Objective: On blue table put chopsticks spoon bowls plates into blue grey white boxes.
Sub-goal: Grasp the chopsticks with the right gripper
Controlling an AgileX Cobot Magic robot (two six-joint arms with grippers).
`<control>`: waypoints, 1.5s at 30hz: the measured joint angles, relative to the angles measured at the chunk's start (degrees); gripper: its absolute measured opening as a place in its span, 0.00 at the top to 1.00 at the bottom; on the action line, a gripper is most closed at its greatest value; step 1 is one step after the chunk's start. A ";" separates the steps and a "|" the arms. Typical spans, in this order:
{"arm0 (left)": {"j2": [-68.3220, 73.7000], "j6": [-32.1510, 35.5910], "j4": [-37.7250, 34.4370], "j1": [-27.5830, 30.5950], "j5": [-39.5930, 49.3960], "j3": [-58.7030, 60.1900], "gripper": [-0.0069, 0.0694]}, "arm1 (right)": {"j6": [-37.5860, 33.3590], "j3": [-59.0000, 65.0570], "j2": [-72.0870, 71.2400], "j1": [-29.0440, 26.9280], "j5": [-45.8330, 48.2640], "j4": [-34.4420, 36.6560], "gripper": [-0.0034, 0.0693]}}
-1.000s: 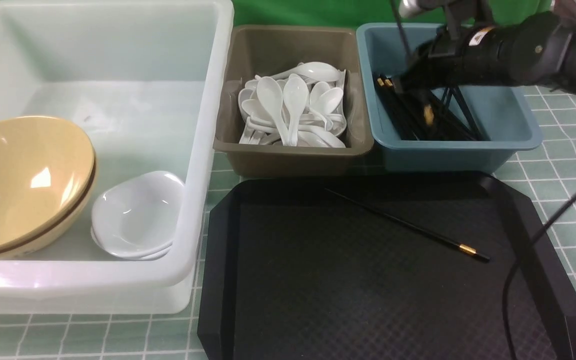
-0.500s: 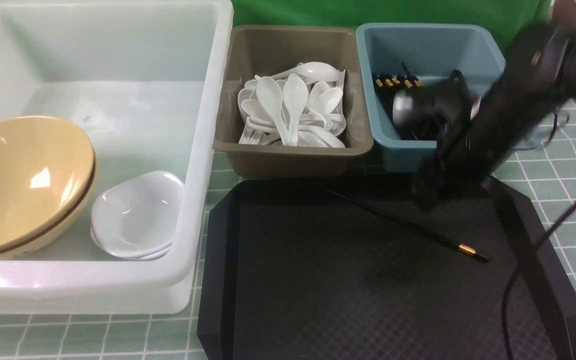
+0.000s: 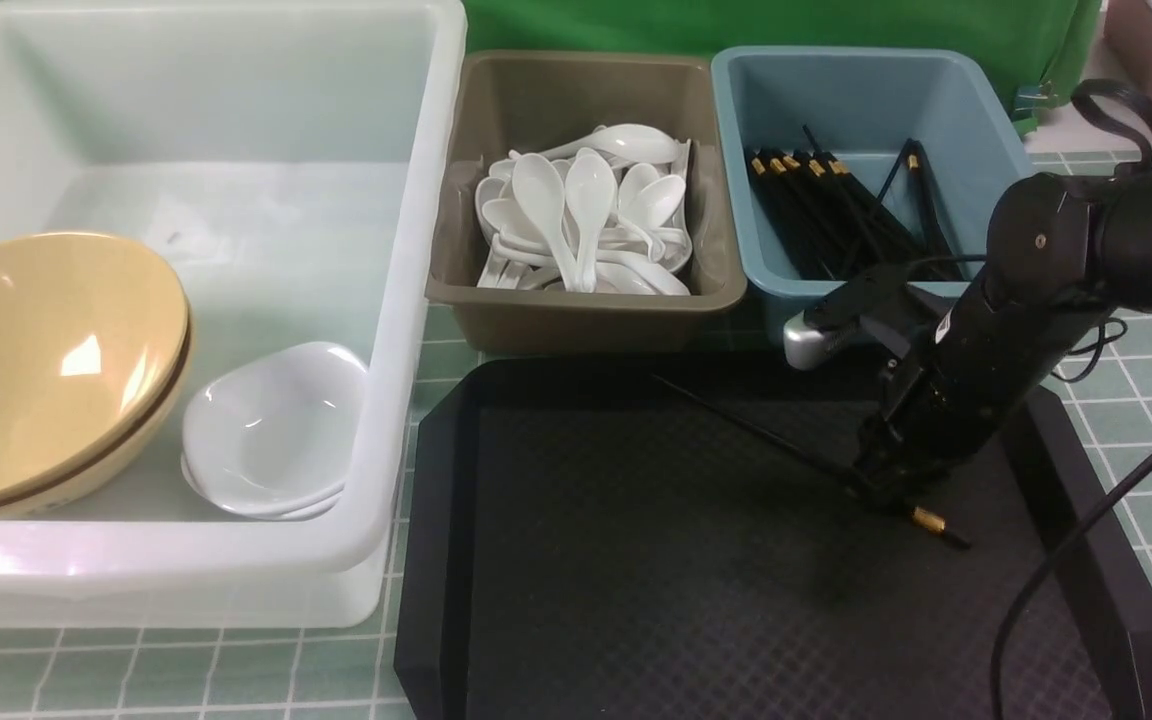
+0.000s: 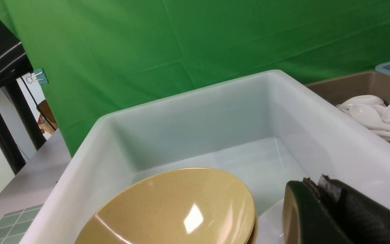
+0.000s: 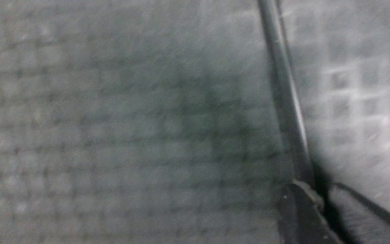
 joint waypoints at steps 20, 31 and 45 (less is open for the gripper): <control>0.00 -0.05 0.00 0.00 0.00 0.00 0.91 | -3.32 -6.05 -15.41 -0.49 -23.48 0.86 0.90; 0.00 -0.05 0.00 0.00 0.06 0.00 0.91 | -6.23 -6.28 -8.57 -1.91 0.34 0.86 0.84; 0.00 -0.05 0.00 0.00 0.06 0.00 0.91 | -15.25 -5.64 1.81 0.88 -3.74 1.28 0.49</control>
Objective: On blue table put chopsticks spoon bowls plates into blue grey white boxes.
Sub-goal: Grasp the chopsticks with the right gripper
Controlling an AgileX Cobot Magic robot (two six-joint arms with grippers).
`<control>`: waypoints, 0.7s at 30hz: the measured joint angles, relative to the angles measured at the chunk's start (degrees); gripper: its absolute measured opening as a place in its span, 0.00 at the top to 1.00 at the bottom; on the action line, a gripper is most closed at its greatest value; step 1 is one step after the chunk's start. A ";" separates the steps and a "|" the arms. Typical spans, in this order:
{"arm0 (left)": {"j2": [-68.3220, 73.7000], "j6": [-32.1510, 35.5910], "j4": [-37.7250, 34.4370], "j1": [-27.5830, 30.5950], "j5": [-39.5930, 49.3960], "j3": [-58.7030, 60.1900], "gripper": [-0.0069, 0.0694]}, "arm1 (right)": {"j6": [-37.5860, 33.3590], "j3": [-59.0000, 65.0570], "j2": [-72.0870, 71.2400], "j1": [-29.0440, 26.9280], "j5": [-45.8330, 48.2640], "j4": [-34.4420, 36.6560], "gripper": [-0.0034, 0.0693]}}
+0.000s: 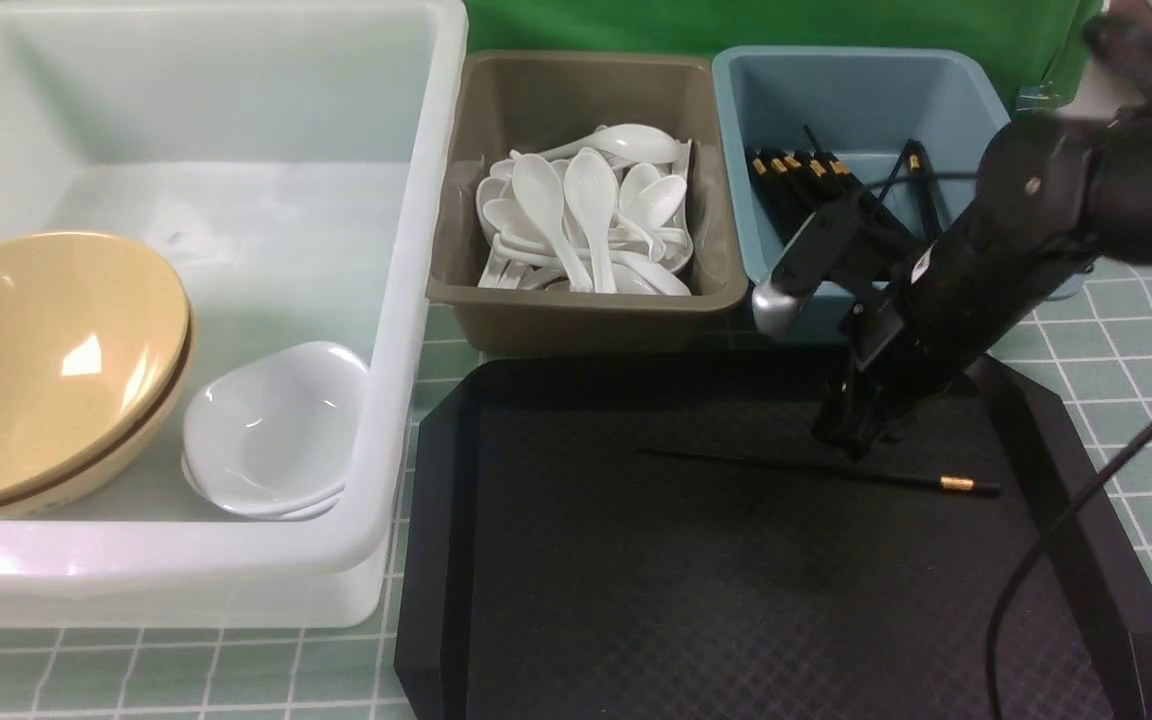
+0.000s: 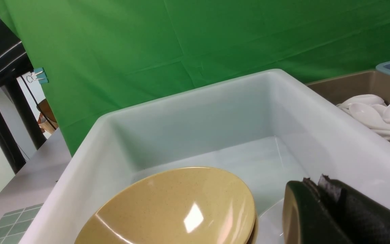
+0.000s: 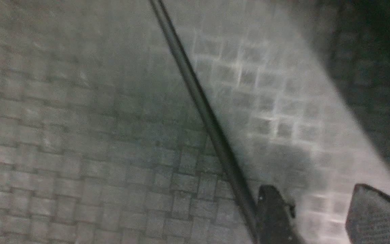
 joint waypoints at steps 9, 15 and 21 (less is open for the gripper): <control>0.00 0.00 0.00 0.00 0.13 0.00 0.91 | -0.07 -0.55 2.11 1.21 5.22 -0.07 0.64; 0.00 0.00 0.00 0.00 0.13 0.00 0.91 | 0.21 -0.61 2.11 2.76 6.63 -1.78 0.66; 0.00 0.00 0.00 0.00 0.13 0.00 0.91 | 0.76 -0.73 2.11 7.34 7.42 -4.39 0.69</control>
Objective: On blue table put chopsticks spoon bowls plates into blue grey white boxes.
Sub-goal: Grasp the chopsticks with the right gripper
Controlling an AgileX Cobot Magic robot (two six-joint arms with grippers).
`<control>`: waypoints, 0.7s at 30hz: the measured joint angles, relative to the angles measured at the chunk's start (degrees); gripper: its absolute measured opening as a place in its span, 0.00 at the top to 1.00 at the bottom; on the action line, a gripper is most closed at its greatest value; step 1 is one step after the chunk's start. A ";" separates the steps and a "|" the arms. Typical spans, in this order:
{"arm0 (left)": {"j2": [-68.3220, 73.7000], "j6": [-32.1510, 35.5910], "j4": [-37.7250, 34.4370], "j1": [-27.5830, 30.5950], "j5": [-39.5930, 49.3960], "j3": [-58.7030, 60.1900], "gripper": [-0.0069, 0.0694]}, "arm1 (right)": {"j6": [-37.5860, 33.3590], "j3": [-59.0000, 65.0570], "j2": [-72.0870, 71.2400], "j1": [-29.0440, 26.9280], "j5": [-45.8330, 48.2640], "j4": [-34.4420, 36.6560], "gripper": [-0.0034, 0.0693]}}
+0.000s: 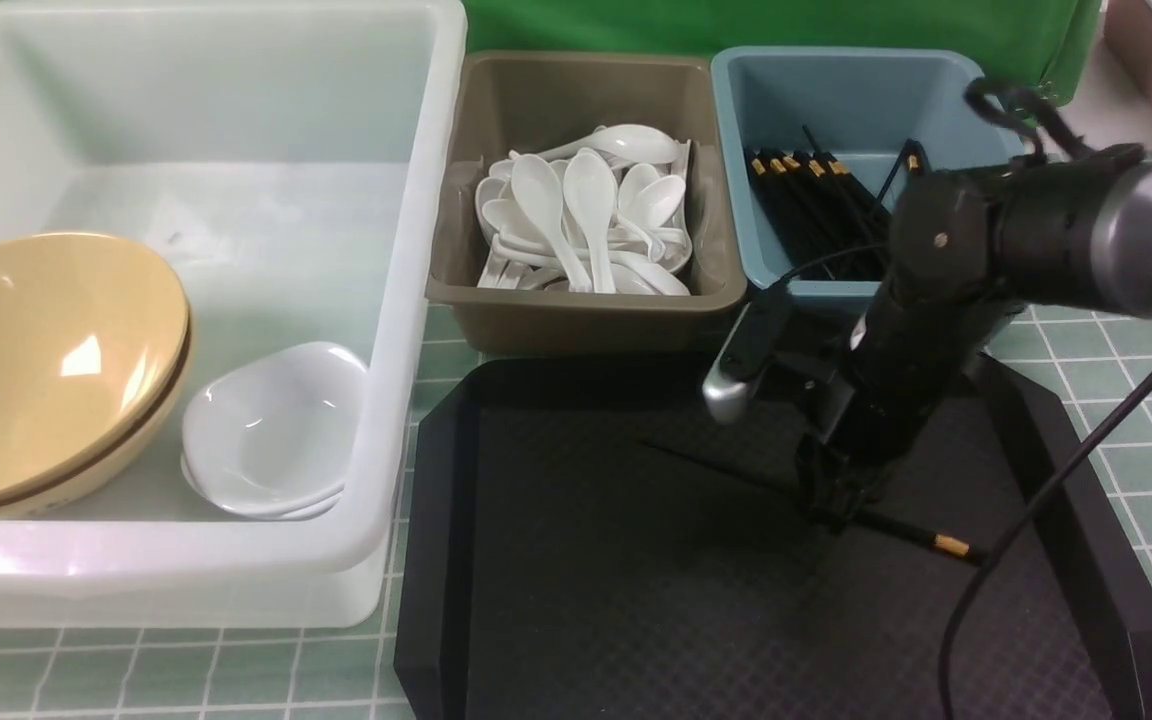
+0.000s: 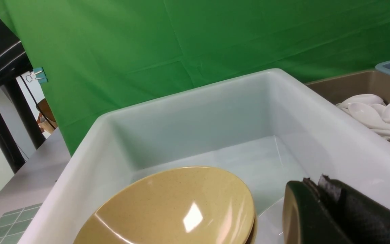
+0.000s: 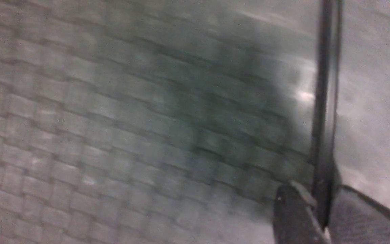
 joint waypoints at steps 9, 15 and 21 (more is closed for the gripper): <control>0.00 0.00 0.00 0.00 0.00 0.00 0.91 | 6.09 -0.07 -0.56 6.85 -0.62 -5.58 0.85; 0.00 0.00 0.00 0.00 0.00 0.00 0.91 | 7.56 -1.22 -10.66 9.05 -1.91 -4.22 0.85; 0.00 0.00 0.00 0.00 0.00 0.00 0.91 | 7.63 -3.44 -19.37 3.26 -15.20 -3.93 0.85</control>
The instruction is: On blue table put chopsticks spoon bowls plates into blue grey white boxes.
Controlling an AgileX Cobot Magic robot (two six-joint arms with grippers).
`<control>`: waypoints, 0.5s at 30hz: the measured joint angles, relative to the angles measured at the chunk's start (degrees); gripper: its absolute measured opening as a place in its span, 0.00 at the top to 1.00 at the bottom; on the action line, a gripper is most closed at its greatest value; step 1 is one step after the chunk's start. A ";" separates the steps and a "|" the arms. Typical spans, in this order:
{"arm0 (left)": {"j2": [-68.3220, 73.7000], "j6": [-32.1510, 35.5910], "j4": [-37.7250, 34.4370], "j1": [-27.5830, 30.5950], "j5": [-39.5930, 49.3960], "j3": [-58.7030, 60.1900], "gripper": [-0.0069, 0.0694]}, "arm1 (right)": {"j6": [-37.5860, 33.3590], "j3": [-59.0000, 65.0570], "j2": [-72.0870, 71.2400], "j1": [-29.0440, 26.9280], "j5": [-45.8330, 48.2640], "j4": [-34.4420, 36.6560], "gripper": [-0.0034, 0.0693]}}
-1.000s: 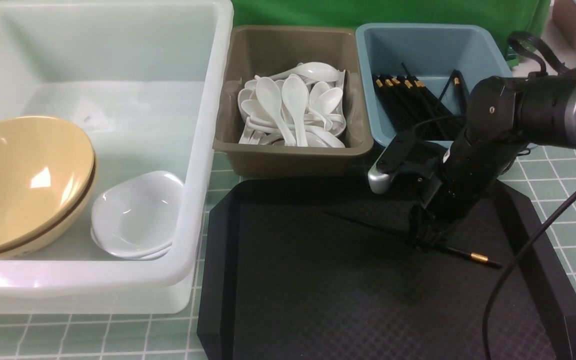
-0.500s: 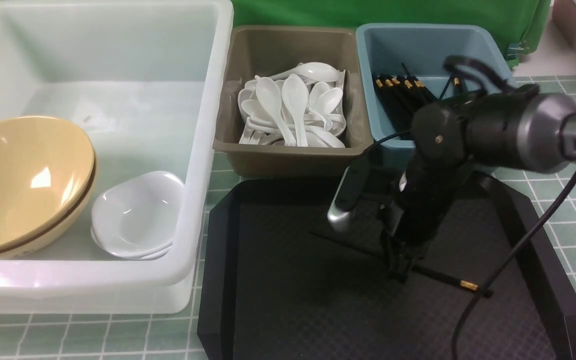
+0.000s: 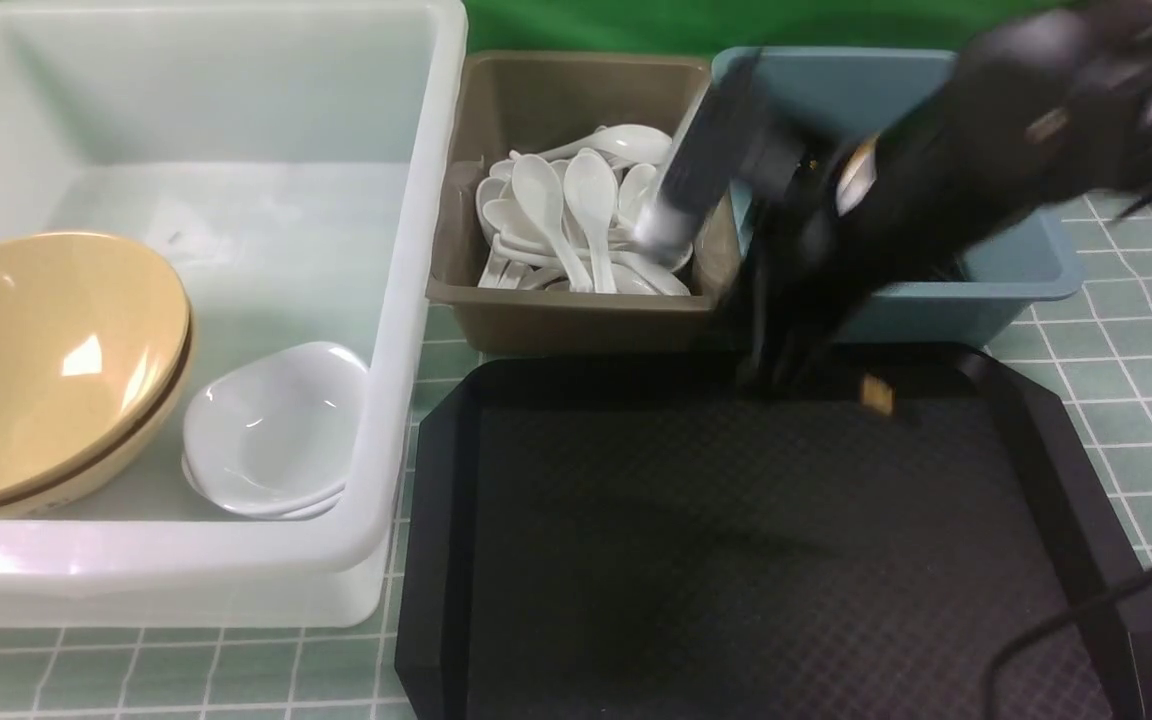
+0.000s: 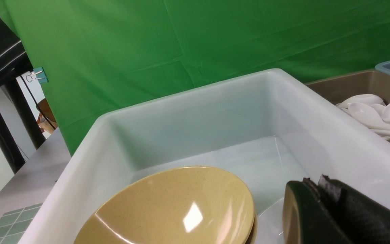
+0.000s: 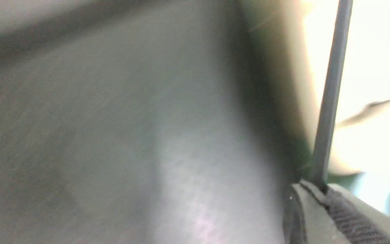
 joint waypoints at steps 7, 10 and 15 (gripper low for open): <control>0.00 0.00 0.00 0.00 0.00 0.00 0.91 | 11.68 0.00 4.79 -10.35 -27.78 -0.24 0.85; 0.00 0.00 0.00 0.00 0.00 0.00 0.91 | 19.84 0.00 11.67 -12.95 -39.13 -0.24 0.85; 0.00 0.00 0.00 0.00 0.35 0.00 0.91 | 23.69 0.00 19.71 -14.52 -41.91 -0.24 0.84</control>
